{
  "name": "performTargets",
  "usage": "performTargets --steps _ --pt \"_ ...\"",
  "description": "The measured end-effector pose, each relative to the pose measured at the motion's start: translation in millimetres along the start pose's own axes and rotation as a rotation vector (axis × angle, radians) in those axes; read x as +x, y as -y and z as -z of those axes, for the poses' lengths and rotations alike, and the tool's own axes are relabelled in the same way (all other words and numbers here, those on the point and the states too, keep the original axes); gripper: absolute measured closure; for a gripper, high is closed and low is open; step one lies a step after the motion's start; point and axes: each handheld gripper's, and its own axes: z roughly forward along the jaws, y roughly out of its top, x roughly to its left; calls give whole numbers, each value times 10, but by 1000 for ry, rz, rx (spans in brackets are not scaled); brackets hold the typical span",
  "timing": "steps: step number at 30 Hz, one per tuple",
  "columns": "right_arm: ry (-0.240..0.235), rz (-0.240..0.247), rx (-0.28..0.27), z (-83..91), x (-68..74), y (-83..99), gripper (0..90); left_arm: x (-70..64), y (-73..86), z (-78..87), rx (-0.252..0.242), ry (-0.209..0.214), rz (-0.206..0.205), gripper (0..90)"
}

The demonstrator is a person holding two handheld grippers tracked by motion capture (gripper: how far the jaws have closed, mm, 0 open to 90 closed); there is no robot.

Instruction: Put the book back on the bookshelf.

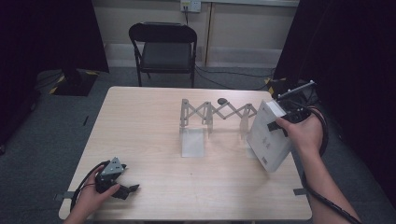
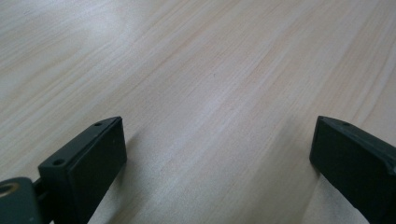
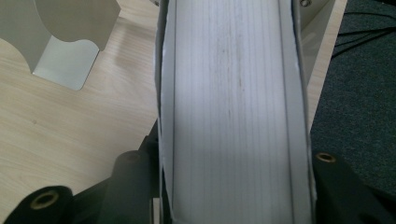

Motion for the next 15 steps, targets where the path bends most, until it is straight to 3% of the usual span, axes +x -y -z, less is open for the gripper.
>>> performTargets --steps 15 --pt "23 -40 10 -81 -79 -87 535 1 0 1 0 -3 -3 34"
